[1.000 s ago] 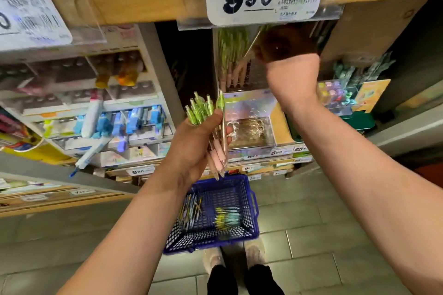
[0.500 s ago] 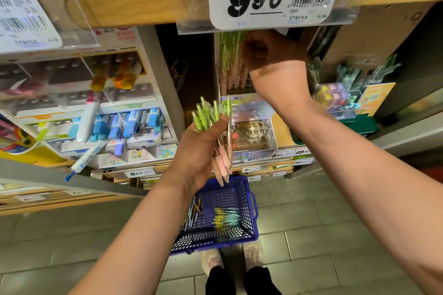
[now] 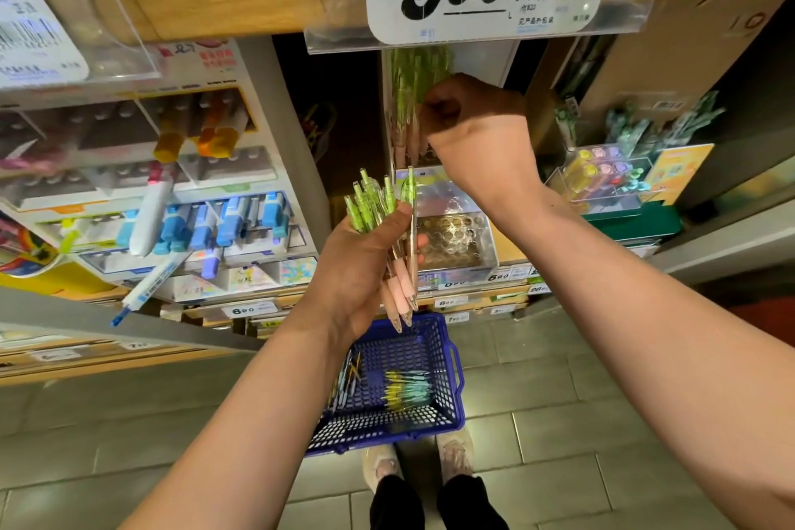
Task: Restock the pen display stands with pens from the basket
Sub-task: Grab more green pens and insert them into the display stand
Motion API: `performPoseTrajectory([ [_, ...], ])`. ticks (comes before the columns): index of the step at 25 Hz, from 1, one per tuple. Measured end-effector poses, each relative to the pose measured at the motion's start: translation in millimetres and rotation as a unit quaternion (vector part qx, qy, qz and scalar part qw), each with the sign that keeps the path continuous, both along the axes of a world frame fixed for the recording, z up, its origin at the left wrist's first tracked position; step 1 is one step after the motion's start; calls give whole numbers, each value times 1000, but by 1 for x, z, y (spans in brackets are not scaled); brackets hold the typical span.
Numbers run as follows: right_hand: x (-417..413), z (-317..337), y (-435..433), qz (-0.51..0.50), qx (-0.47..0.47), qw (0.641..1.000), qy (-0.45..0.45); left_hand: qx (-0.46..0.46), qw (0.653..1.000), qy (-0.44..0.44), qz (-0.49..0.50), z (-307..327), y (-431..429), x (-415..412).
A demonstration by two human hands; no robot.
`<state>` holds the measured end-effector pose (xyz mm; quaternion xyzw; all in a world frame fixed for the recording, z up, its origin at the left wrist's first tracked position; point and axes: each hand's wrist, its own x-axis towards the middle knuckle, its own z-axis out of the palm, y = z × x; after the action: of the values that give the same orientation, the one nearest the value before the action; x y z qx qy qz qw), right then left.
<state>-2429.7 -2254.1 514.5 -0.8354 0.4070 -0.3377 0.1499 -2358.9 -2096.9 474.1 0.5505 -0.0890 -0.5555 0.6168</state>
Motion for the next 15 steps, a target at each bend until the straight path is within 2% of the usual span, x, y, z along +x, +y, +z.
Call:
performPoseTrajectory([
  [7, -6, 6, 8, -10, 59, 996, 72, -1, 1000, -9, -2, 0, -1, -1],
  [9, -16, 9, 17, -15, 169, 985, 22, -13, 1000, -22, 3, 4, -4, -3],
  [12, -29, 6, 47, 28, 385, 921, -45, -13, 991, -129, 15, 3, -7, -5],
  [15, -32, -3, 55, 15, 431, 899, -75, -15, 973, -230, 22, 4, -9, -8],
])
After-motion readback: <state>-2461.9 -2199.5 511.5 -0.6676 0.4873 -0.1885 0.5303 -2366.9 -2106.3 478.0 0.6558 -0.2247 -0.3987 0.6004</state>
